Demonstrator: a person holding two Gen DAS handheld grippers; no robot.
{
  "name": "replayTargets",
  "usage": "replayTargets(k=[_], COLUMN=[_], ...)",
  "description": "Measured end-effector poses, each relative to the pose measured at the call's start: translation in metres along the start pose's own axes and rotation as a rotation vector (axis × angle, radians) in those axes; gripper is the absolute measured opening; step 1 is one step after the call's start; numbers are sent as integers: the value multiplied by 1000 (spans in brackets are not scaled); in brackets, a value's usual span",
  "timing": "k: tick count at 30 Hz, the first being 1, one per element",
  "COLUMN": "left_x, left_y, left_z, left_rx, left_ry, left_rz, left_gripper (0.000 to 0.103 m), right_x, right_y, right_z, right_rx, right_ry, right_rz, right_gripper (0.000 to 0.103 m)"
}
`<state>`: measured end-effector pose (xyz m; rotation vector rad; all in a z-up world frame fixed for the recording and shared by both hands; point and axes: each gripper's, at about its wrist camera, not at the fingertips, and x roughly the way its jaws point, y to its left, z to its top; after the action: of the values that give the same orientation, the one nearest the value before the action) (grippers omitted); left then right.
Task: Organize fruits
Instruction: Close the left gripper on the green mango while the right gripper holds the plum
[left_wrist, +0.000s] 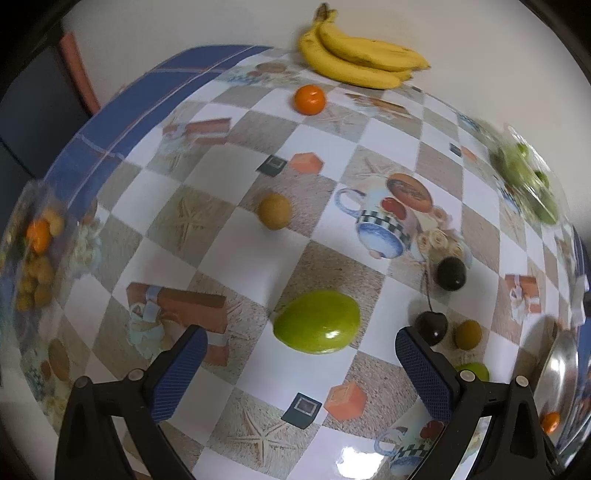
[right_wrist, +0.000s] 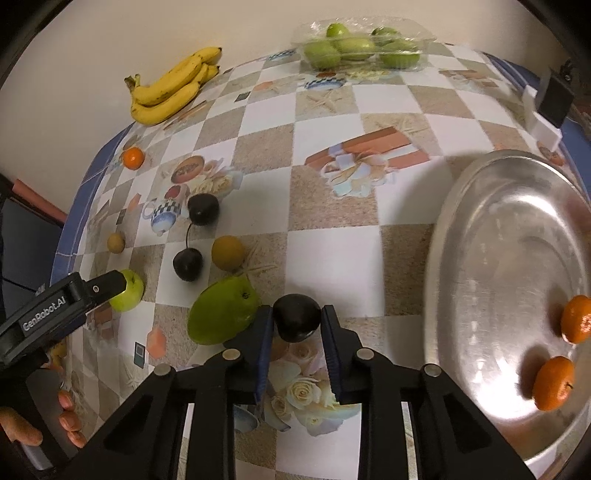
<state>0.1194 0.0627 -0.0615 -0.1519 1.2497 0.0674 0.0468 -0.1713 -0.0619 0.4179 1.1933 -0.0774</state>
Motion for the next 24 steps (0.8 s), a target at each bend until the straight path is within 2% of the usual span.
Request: replayTargets(k=[5,15,21,24], left_x=[7,11,15,17], left_y=[7,-6,-4,-2], left_z=[0,2,3,3], left_rx=[-32,11,-5,-23], left_ry=[14,-25,-30,-28], left_rz=[-10,-35,-25,-29], left_gripper=[101,84,72,70], right_x=[-10,-12,-13,-13], right_y=[-3,-1,-1,0], right_z=[2,1,1,1], right_rx=[17,10,12,12], right_ry=[-9,-2,-3,-3], right_rz=[-16,-14,-9,-6], right_gripper=[27,27,27,27])
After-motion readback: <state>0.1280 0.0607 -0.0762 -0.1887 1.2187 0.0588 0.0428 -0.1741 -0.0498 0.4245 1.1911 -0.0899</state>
